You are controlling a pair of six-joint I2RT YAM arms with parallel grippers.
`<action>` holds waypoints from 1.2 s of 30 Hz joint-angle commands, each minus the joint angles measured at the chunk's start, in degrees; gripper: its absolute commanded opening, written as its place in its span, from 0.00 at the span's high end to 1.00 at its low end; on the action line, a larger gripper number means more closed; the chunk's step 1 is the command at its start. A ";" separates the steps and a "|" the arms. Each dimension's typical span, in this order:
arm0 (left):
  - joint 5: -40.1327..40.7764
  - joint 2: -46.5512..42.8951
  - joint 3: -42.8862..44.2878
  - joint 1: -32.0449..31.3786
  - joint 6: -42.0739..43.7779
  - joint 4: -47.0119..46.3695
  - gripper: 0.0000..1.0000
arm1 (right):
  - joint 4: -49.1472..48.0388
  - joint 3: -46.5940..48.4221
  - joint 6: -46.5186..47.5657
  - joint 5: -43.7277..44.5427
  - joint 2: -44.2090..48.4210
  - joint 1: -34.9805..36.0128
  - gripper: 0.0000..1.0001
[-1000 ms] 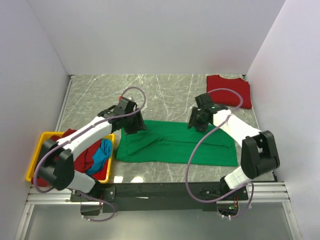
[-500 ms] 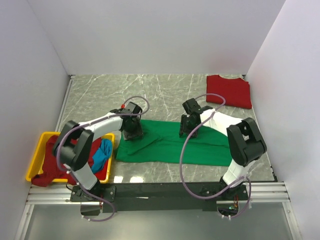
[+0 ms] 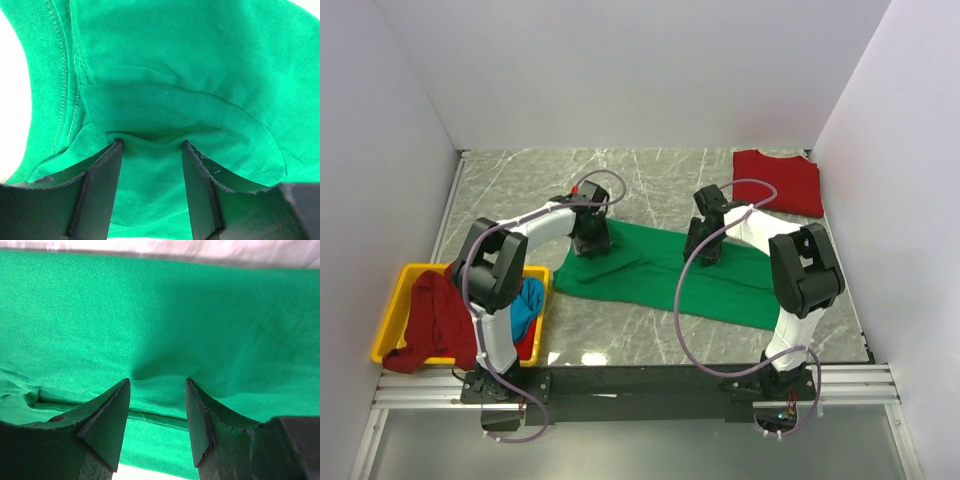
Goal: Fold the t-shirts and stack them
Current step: Fold the tshirt
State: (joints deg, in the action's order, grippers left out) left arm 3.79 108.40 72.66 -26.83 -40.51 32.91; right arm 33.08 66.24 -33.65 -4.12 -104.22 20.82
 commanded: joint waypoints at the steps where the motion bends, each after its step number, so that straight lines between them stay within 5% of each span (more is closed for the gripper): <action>1: -1.50 3.66 3.88 0.29 4.56 -3.55 0.42 | -0.56 2.22 1.12 2.19 -1.86 -2.36 0.44; 7: -2.47 0.95 8.20 0.20 7.73 -3.98 0.39 | 0.32 6.62 2.97 1.75 -1.95 -2.36 0.44; 20: 0.94 -13.03 -5.68 -3.66 13.18 -5.31 0.33 | -1.08 2.24 0.25 -0.54 6.30 -2.27 0.44; 27: 7.45 -13.30 -9.91 -3.84 8.08 -2.32 0.33 | -3.10 -2.16 -2.38 -1.68 11.58 -1.84 0.44; 36: 5.17 -10.93 -11.41 -3.84 10.19 -5.57 0.38 | -3.81 -4.54 -4.14 -1.59 13.61 -0.96 0.44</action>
State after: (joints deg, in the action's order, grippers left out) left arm 8.91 96.51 60.93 -30.61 -31.14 29.41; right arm 30.89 61.80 -36.56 -5.67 -92.62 19.27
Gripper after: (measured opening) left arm 0.630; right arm 0.558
